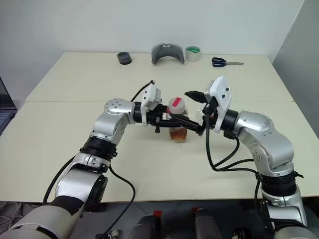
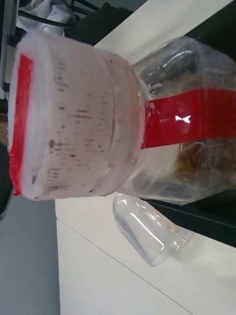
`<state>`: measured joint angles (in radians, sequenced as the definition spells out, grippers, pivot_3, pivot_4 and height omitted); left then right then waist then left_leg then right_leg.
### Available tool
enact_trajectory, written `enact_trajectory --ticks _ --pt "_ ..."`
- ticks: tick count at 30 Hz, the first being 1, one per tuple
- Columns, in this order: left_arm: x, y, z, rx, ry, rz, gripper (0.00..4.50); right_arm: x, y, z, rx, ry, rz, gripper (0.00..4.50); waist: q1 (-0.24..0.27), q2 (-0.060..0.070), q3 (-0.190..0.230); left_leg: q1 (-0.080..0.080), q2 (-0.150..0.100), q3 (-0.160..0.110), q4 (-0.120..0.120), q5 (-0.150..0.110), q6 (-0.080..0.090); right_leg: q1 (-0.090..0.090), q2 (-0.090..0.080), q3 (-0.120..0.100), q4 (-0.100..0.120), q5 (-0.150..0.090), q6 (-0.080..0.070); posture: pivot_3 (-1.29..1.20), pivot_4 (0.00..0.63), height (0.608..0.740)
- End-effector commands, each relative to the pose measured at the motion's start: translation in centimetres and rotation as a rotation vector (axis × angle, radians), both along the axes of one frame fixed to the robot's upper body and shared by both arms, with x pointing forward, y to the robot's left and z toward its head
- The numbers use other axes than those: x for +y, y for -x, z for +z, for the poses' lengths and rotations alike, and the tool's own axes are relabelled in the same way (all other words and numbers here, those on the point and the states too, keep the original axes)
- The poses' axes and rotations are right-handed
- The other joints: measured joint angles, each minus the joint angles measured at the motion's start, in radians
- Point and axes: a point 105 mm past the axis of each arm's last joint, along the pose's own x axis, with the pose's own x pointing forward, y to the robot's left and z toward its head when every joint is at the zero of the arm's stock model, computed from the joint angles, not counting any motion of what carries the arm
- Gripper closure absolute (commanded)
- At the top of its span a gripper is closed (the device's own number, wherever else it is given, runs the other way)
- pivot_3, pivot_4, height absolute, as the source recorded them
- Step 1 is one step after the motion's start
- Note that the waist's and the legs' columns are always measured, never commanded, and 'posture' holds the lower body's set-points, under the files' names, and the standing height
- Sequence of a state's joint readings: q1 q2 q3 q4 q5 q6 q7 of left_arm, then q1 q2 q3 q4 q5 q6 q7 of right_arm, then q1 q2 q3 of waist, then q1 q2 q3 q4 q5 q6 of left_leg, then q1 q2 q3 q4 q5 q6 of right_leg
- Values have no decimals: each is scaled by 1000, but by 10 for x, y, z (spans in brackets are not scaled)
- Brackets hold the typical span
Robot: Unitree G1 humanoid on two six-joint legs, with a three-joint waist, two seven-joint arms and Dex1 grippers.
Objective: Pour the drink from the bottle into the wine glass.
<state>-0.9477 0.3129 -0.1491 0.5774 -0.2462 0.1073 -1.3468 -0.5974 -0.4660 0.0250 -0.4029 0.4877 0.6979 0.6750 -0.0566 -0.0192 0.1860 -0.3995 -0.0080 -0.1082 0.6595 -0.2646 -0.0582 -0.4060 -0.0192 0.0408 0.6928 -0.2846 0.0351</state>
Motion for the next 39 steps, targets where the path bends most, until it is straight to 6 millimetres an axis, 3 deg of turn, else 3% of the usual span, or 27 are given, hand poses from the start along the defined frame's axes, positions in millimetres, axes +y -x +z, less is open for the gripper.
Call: enact_trajectory --ticks 1,9,20,28,32,39 --pt "-1 4 16 -55 30 -23 2758 4 1 8 -73 -13 -41 0 0 0 0 0 0 0 0 0 0 0 0 0 0 0 0 0 150 740" --pt "-1 6 14 -52 23 -31 2759 -6 -15 8 -104 -31 -159 0 0 0 0 0 0 0 0 0 0 0 0 0 0 0 0 0 150 740" --pt "2 6 10 -39 18 -19 2759 -24 -8 3 -81 -14 -201 0 1 0 0 0 0 0 0 0 0 0 0 0 1 0 0 0 150 740" --pt "3 2 13 3 37 -4 2759 -4 22 2 4 -35 -11 0 0 0 0 0 0 0 0 0 0 0 0 0 1 0 0 0 150 740" --pt "4 0 15 1 35 2 2759 2 19 4 -22 -17 -16 0 0 0 0 0 0 0 1 0 0 0 0 0 1 0 0 0 150 740" --pt "5 1 13 -3 21 -10 2759 10 -4 8 -98 -9 -118 0 0 0 0 0 0 0 1 0 0 0 0 0 1 0 0 0 150 740"
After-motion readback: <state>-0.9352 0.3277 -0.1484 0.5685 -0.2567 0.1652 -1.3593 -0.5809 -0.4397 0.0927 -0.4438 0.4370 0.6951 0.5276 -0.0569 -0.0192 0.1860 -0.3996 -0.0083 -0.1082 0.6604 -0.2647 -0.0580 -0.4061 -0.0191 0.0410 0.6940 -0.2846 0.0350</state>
